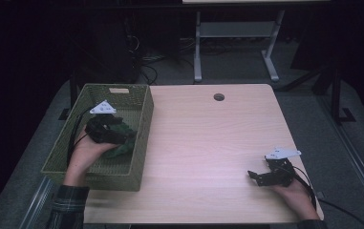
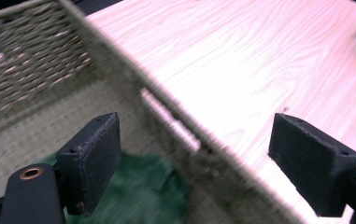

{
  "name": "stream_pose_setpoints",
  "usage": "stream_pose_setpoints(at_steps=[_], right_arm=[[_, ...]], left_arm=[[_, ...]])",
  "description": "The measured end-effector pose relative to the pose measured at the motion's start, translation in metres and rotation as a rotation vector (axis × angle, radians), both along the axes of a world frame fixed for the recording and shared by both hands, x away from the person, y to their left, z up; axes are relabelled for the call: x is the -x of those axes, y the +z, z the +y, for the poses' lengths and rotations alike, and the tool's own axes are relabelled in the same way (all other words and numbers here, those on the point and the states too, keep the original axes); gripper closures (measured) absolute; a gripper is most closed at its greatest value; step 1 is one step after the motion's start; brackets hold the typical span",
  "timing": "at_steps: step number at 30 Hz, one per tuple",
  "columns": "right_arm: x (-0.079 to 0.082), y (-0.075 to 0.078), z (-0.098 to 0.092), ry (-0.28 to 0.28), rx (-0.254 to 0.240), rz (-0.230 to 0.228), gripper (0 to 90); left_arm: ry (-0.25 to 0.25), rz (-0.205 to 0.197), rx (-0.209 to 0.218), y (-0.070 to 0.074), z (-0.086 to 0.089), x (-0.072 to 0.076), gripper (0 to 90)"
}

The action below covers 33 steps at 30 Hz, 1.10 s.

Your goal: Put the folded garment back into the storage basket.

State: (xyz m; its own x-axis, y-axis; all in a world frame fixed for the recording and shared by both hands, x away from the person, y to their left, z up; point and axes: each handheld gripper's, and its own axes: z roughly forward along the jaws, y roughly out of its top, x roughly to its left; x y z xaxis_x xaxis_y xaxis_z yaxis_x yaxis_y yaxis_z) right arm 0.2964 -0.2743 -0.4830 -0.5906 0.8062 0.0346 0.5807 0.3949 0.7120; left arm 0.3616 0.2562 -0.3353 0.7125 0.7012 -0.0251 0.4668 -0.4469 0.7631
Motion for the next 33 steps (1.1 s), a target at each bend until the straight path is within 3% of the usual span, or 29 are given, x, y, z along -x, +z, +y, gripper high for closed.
stream_pose_setpoints(at_steps=[18, 26, 33], right_arm=[[0.000, 0.000, 0.000, 0.001, 0.001, -0.001, 6.2], [0.000, 0.000, 0.000, 0.000, 0.000, 0.000, 6.2], [0.000, 0.000, 0.000, 0.000, 0.000, 0.000, 6.2]], left_arm=[[-0.126, -0.026, 0.023, 0.001, -0.082, 0.004, 16.1], [-0.179, -0.035, 0.020, -0.007, -0.124, 0.007, 15.5], [-0.186, -0.037, 0.021, -0.022, -0.152, 0.011, 13.9]])
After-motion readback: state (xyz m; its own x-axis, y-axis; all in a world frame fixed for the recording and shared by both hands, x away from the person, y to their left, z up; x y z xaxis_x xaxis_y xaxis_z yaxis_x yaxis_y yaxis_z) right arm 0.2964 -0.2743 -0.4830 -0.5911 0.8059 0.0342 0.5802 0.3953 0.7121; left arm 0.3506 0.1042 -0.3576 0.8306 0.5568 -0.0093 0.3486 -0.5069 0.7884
